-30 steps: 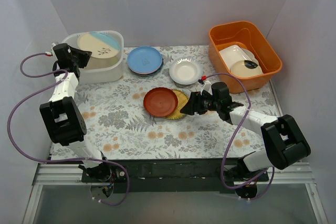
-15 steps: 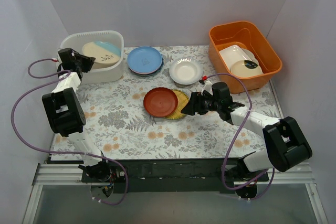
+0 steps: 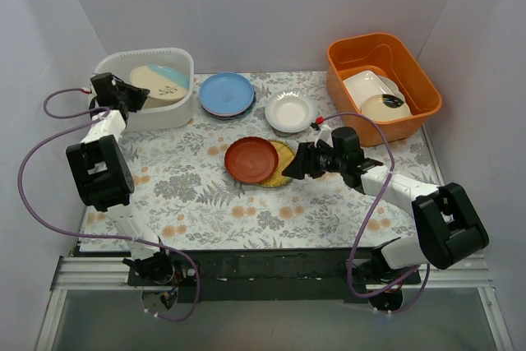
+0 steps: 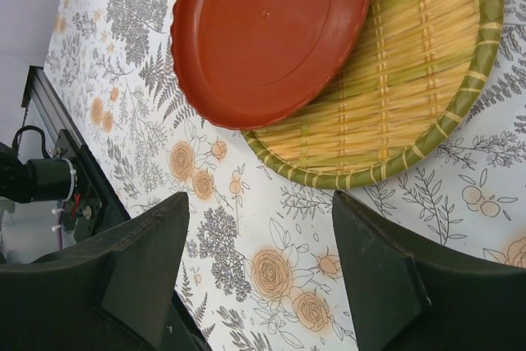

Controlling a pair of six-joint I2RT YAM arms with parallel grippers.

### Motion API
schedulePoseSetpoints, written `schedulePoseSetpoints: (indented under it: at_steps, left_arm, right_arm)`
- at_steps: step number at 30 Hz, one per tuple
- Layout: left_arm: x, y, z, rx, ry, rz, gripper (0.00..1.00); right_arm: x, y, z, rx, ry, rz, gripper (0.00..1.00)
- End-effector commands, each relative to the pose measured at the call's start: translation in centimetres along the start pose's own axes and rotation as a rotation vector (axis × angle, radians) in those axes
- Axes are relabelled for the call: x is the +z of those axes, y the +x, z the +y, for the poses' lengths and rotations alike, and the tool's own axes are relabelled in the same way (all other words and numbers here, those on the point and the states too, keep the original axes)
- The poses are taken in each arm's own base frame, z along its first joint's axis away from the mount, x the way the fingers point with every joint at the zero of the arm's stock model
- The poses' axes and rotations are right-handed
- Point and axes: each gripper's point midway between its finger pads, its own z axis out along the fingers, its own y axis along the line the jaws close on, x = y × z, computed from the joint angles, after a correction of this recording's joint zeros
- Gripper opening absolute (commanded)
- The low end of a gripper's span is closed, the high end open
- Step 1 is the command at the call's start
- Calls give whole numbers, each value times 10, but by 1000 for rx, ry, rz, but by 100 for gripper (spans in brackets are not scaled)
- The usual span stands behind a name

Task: Place the plates into the plastic bin on the countertop
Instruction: Place the plate in the plastic bin.

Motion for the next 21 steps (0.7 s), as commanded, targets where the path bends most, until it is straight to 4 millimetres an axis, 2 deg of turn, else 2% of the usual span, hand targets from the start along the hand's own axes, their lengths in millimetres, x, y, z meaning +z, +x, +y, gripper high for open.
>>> schedulePoseSetpoints:
  at_steps: [1, 17, 21]
  left_arm:
    - [-6, -7, -32, 39, 76, 20, 0]
    - [1, 0, -31, 37, 82, 63, 38]
    - [3, 0, -31, 31, 83, 65, 43]
  right_arm:
    - [1, -22, 16, -67, -52, -38, 78]
    - [-9, -21, 17, -68, -26, -51, 79]
    - [-10, -18, 16, -64, -19, -51, 79]
